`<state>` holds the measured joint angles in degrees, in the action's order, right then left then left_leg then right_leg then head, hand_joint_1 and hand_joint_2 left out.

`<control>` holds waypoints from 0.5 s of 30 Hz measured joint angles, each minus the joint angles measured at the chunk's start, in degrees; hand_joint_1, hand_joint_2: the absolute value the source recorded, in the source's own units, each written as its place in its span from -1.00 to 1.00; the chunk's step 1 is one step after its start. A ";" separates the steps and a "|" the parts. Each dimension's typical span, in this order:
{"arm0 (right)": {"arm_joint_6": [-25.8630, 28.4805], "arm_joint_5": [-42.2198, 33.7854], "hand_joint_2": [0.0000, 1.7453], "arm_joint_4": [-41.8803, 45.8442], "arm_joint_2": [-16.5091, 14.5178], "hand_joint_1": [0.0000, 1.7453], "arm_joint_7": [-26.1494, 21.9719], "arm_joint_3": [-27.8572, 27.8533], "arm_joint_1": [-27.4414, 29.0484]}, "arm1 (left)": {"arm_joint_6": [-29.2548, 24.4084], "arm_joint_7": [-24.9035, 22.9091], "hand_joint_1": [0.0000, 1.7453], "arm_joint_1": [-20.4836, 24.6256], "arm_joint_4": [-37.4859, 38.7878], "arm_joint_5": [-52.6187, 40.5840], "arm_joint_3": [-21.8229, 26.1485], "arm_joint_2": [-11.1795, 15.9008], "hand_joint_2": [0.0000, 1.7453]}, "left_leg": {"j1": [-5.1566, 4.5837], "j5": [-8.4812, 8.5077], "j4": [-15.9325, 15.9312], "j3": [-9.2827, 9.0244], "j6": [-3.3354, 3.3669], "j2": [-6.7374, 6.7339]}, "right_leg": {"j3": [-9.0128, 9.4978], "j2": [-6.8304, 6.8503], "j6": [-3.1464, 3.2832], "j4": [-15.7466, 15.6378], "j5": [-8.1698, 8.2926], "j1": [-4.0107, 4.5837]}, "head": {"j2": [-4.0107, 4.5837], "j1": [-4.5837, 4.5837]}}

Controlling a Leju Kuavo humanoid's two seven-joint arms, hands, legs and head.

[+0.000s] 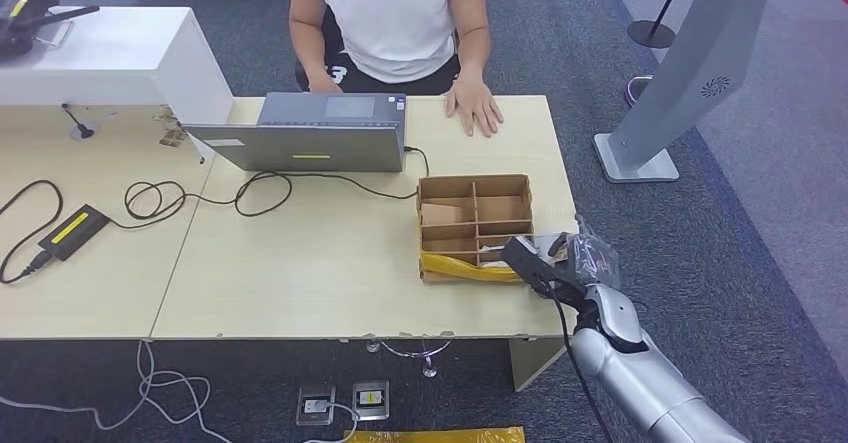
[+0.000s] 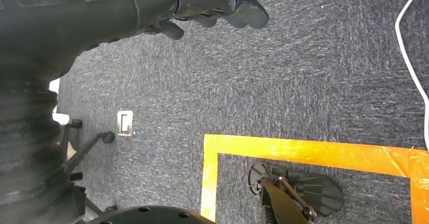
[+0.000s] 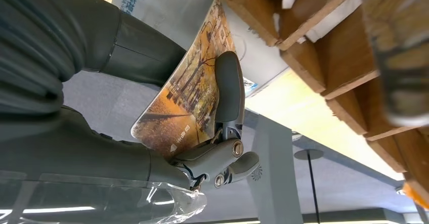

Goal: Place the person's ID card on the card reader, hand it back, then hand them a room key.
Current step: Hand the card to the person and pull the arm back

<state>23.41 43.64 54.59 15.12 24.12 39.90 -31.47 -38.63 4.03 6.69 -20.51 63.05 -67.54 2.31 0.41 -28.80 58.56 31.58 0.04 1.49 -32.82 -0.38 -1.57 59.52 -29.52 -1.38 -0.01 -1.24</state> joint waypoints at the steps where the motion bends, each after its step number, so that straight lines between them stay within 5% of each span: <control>1: 0.22 -0.04 1.00 -0.16 -0.05 1.00 -0.07 0.14 -0.17 | -0.13 0.01 -1.00 0.00 0.01 0.11 0.00 -0.01 1.00 | 0.00 0.00 0.00 0.00 0.00 0.00 | 0.00 0.00 0.00 0.00 0.00 0.00 | 0.00 0.00; 15: 1.20 3.65 1.00 6.39 3.48 1.00 5.09 0.03 -6.20 | -0.36 0.96 -1.00 0.03 0.03 -0.38 -0.13 0.04 1.00 | -0.01 0.03 0.01 0.03 0.00 0.00 | -0.05 0.00 -0.01 0.00 0.03 -0.01 | 0.01 0.00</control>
<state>24.61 47.29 60.98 18.60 29.21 39.93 -37.67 -38.99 4.98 6.72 -20.48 62.67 -67.67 2.34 0.40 -28.77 58.58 31.62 0.04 1.49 -32.87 -0.38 -1.59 59.52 -29.49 -1.39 0.00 -1.24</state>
